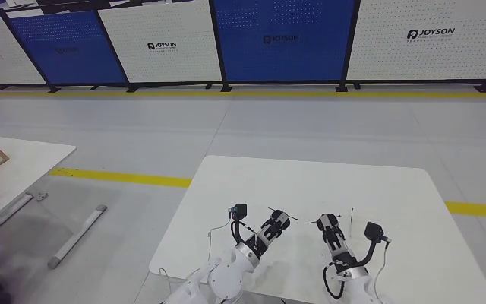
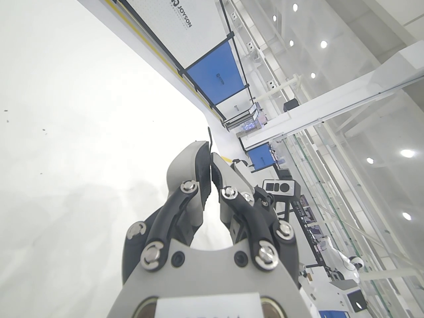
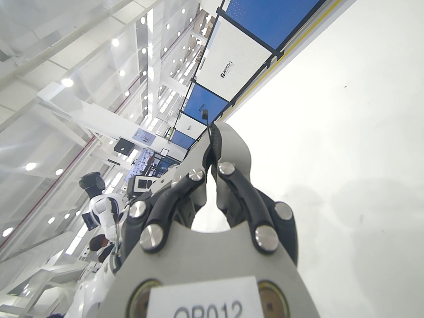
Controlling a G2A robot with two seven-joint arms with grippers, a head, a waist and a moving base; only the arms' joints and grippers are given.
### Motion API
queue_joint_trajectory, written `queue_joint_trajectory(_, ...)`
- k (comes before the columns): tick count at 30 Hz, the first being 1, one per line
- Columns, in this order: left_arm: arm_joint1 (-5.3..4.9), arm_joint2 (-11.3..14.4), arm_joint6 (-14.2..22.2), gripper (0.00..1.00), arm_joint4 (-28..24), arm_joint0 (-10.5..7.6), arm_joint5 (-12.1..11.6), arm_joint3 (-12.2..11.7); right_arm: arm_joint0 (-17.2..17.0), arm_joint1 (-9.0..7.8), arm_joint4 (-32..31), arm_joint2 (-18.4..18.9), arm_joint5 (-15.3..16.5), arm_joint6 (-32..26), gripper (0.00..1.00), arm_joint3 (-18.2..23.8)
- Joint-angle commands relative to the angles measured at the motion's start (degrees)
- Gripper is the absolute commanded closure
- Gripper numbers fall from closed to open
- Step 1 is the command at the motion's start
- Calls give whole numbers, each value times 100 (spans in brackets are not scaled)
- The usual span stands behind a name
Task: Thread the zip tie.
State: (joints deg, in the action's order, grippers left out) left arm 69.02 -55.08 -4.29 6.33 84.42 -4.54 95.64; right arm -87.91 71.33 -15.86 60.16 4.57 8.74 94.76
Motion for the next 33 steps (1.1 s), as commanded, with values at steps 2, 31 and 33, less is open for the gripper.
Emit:
queue_joint_trajectory(2,0,0,0,100,0,0,0,0,123,54,-87,-154,-82,59,100,-97)
queue_joint_trajectory(31,0,0,0,100,0,0,0,0,349,213,46,-185,13,-136,100,-317)
queue_joint_trajectory(33,0,0,0,100,0,0,0,0,363,227,33,-189,-9,-153,100,-342)
